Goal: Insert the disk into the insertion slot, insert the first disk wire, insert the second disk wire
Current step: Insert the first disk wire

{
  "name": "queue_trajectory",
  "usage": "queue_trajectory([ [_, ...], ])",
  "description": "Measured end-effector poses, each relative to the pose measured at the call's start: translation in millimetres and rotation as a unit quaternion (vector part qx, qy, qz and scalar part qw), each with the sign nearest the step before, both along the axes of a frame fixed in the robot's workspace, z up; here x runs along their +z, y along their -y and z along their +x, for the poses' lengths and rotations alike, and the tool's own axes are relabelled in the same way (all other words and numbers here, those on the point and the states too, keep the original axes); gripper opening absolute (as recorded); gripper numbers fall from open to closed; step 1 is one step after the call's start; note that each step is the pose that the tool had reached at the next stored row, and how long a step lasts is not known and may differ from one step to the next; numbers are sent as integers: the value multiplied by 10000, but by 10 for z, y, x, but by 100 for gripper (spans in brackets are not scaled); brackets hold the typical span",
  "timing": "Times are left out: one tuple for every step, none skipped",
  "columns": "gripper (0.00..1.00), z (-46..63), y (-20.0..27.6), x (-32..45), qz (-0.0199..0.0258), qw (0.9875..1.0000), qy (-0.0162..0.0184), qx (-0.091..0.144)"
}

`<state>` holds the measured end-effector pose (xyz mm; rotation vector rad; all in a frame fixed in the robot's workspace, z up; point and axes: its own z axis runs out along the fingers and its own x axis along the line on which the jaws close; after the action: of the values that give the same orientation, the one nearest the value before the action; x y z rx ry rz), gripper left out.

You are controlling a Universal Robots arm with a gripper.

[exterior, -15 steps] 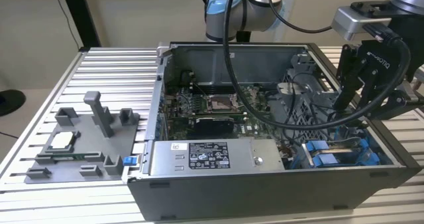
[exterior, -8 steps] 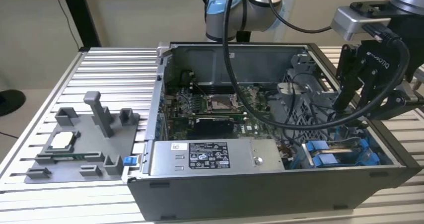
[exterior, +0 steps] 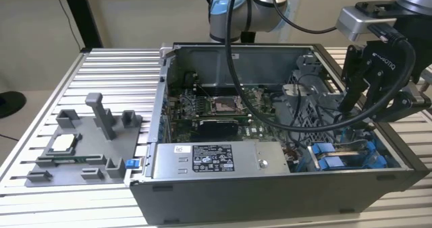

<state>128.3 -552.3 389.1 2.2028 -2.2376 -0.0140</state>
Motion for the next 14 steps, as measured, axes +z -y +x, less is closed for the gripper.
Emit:
queue_trajectory([
  [100, 0, 0, 0, 0, 10000, 0, 0],
  [100, 0, 0, 0, 0, 10000, 0, 0],
  [100, 0, 0, 0, 0, 10000, 0, 0],
  [0, -1, 0, 0, 0, 10000, 0, 0],
  [0, -1, 0, 0, 0, 10000, 0, 0],
  [0, -1, 0, 0, 0, 10000, 0, 0],
  [0, -1, 0, 0, 0, 10000, 0, 0],
  [0, -1, 0, 0, 0, 10000, 0, 0],
  [0, -1, 0, 0, 0, 10000, 0, 0],
  [0, -2, 0, 0, 0, 10000, 0, 0],
  [0, -4, 0, 0, 0, 10000, 0, 0],
  [0, -4, 0, 0, 0, 10000, 0, 0],
  [0, -4, 0, 0, 1, 10000, 0, 0],
  [0, -7, 0, 0, 1, 10000, 0, 0],
])
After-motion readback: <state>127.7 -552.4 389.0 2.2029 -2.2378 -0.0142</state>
